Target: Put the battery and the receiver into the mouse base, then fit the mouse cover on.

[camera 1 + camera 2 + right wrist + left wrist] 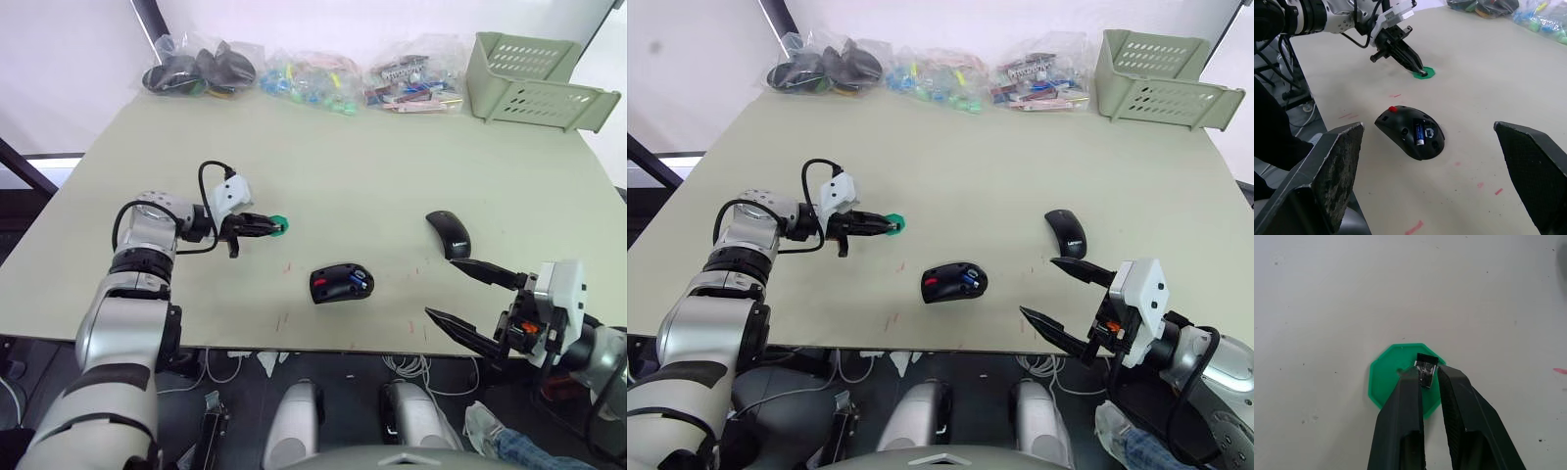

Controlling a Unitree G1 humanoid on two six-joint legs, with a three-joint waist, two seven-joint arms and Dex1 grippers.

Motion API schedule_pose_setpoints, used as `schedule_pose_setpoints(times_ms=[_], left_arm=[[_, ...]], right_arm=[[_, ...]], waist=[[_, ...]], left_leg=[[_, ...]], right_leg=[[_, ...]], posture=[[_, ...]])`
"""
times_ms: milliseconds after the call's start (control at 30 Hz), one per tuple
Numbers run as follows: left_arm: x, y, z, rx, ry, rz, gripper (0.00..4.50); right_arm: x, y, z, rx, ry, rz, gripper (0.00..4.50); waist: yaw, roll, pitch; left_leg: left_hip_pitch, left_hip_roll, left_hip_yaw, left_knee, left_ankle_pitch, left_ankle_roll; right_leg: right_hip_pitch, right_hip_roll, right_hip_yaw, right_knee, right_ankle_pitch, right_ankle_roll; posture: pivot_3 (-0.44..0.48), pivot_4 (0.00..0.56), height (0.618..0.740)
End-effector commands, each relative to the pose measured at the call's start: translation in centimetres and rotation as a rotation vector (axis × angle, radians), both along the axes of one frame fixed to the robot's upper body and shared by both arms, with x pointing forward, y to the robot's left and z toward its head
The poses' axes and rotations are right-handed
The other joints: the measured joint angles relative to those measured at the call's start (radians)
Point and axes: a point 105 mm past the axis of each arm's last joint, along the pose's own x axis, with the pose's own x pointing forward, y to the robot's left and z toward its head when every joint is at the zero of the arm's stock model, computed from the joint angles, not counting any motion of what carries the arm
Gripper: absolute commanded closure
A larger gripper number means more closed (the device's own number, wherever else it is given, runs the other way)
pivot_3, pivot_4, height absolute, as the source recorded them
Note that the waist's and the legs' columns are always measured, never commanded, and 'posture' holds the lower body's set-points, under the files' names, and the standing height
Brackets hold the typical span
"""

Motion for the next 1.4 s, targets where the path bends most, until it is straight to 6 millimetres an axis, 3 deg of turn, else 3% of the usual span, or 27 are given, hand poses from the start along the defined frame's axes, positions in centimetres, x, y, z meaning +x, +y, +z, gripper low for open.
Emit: schedule_pose_setpoints(times_ms=[33,100,333,367,400,1067,1400], left_arm=[[0.4,0.1,1.3,0.025,-0.051,-0.012,3.10],[0.5,0.1,1.4,0.030,-0.061,-0.009,1.97],[0.6,0.0,1.5,0.033,-0.059,-0.017,1.97],[0.6,0.0,1.6,0.037,-0.061,-0.017,2.48],[0.7,0.0,1.6,0.041,-0.064,-0.016,2.54],[1.0,-0.2,0.8,0.135,-0.067,-0.024,2.54],[1.3,-1.0,1.6,0.054,-0.059,-0.020,2.54]], right_arm=[[-0.5,0.6,1.0,0.010,-0.051,0.023,0.00],[-0.6,0.6,1.0,0.010,-0.051,0.023,0.00],[-0.5,0.7,0.9,0.013,-0.051,0.022,0.00],[-0.5,0.7,0.9,0.014,-0.051,0.022,0.00],[-0.5,0.7,0.9,0.014,-0.051,0.022,0.00],[-0.7,0.8,0.9,0.019,-0.050,0.013,0.00],[-0.8,0.7,1.0,0.018,-0.048,0.009,0.00]], waist=[[0.000,0.000,0.000],[0.000,0.000,0.000],[0.000,0.000,0.000],[0.000,0.000,0.000],[0.000,0.000,0.000],[0.000,0.000,0.000],[0.000,0.000,0.000]], left_leg=[[0.000,0.000,0.000,0.000,0.000,0.000],[0.000,0.000,0.000,0.000,0.000,0.000],[0.000,0.000,0.000,0.000,0.000,0.000],[0.000,0.000,0.000,0.000,0.000,0.000],[0.000,0.000,0.000,0.000,0.000,0.000],[0.000,0.000,0.000,0.000,0.000,0.000],[0.000,0.000,0.000,0.000,0.000,0.000]], right_leg=[[0.000,0.000,0.000,0.000,0.000,0.000],[0.000,0.000,0.000,0.000,0.000,0.000],[0.000,0.000,0.000,0.000,0.000,0.000],[0.000,0.000,0.000,0.000,0.000,0.000],[0.000,0.000,0.000,0.000,0.000,0.000],[0.000,0.000,0.000,0.000,0.001,0.001],[0.000,0.000,0.000,0.000,0.001,0.001]], posture=[[0.000,0.150,0.740],[0.000,0.150,0.740],[0.000,0.150,0.740],[0.000,0.150,0.740],[0.000,0.150,0.740],[0.000,0.150,0.740],[0.000,0.150,0.740]])
